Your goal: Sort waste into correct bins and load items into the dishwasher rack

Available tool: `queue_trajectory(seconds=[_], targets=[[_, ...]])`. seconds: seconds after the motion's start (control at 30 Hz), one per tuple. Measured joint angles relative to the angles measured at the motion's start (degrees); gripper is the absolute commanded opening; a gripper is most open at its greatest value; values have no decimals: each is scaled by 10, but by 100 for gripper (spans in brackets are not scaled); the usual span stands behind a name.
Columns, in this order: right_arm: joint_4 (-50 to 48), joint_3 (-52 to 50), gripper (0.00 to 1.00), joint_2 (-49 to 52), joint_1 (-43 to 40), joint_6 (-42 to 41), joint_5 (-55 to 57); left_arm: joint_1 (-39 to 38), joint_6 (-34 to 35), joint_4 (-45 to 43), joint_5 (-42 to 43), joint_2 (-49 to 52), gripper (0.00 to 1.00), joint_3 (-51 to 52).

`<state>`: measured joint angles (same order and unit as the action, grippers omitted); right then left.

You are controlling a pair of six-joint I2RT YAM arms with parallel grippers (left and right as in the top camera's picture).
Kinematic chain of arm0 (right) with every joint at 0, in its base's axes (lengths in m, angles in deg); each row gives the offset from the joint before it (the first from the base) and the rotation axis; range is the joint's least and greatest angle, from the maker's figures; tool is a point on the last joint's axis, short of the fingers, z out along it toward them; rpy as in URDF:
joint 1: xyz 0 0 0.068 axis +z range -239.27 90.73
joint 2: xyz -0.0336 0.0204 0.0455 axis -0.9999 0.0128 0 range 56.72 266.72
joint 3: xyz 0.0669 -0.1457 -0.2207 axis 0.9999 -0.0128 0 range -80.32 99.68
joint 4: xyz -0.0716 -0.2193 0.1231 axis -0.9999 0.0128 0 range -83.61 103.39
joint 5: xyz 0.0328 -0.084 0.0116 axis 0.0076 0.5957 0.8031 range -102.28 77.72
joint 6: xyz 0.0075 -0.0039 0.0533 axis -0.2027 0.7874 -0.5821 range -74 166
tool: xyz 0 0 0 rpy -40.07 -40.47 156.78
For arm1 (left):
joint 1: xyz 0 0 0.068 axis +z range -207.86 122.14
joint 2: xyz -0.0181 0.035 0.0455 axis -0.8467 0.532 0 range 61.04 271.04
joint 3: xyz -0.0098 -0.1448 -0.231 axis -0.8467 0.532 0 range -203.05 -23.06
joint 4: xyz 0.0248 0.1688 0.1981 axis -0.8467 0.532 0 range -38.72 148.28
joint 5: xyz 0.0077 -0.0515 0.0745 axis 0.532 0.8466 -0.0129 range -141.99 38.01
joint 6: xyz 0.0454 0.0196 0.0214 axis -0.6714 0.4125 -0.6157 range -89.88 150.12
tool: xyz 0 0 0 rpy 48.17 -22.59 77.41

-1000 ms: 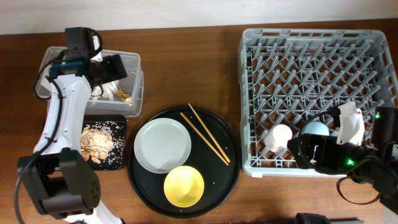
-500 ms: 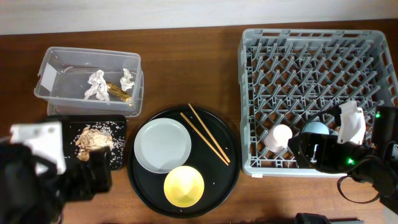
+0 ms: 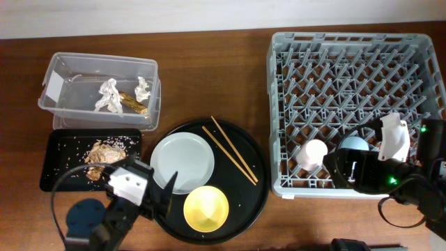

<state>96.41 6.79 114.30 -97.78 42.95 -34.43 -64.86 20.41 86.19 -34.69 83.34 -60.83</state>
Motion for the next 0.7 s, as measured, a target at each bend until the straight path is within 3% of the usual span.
queue_trajectory(seconds=[0.2, 0.33, 0.7], targets=[[0, 0, 99, 0, 0, 0, 0, 0, -8, -104, 10, -210, 99, 230], [0, 0, 99, 0, 0, 0, 0, 0, -10, -192, 29, -215, 99, 322], [0, 0, 99, 0, 0, 0, 0, 0, -10, -207, 35, -215, 99, 326]])
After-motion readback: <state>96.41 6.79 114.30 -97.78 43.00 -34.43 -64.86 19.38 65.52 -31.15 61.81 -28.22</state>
